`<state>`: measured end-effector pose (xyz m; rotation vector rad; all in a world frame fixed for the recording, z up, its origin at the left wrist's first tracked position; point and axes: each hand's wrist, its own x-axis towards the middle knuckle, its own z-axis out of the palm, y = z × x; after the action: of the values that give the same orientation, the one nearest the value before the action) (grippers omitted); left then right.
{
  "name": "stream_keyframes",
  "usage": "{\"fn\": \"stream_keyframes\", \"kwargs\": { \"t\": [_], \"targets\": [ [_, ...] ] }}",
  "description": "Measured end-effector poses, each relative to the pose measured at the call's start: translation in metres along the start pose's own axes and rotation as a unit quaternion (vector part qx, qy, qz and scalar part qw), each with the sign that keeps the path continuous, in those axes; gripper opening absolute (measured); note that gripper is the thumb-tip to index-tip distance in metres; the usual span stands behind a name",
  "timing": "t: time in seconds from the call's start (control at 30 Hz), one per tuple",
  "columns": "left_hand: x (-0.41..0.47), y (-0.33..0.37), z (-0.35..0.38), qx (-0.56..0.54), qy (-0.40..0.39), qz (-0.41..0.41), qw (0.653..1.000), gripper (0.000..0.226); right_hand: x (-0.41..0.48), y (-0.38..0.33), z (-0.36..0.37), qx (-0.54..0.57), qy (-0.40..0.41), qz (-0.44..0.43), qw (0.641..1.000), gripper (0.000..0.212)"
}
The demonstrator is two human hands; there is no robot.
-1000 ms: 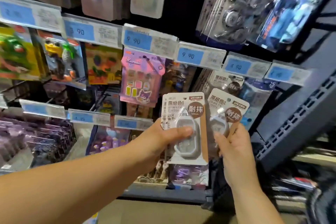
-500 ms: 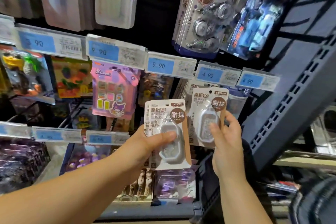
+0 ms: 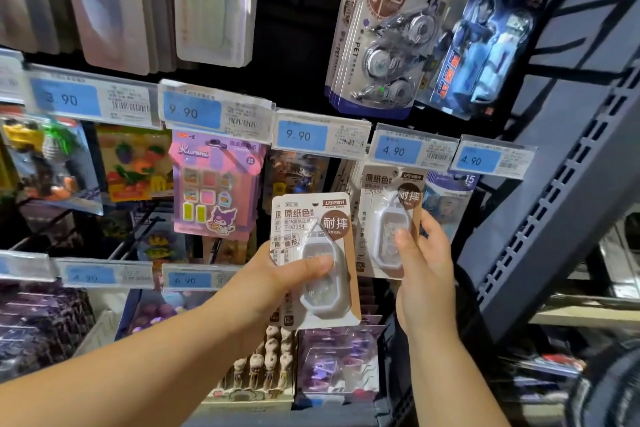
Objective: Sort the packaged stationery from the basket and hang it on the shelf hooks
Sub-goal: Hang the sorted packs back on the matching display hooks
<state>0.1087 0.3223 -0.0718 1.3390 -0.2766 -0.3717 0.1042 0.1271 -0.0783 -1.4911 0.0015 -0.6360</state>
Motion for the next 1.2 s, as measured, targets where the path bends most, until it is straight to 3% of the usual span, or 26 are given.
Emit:
{"fn": "stream_keyframes", "kwargs": {
  "t": [0.33,0.8,0.9,0.97,1.1,1.2],
  "targets": [
    [0.006,0.009,0.006,0.008,0.006,0.006,1.000,0.054,0.009,-0.006,0.004,0.020,0.038,0.019,0.999,0.032],
    [0.019,0.006,0.010,0.001,-0.002,0.017,1.000,0.060,0.022,-0.002,0.021,-0.201,0.108,0.000,0.974,0.017],
    [0.022,0.004,0.012,-0.002,-0.004,0.020,1.000,0.058,0.006,-0.004,0.017,-0.225,0.145,-0.059,0.962,0.014],
    [0.022,0.003,0.012,-0.008,-0.007,0.025,1.000,0.058,-0.009,-0.006,0.016,-0.191,0.093,-0.072,0.975,0.019],
    [0.022,-0.001,0.013,-0.017,-0.010,0.031,0.999,0.054,-0.032,-0.013,0.022,-0.082,-0.081,-0.018,0.993,0.033],
    [0.019,-0.001,0.018,-0.022,0.005,0.022,1.000,0.049,-0.038,-0.012,0.025,-0.086,-0.116,-0.006,0.989,0.038]
  ]
}}
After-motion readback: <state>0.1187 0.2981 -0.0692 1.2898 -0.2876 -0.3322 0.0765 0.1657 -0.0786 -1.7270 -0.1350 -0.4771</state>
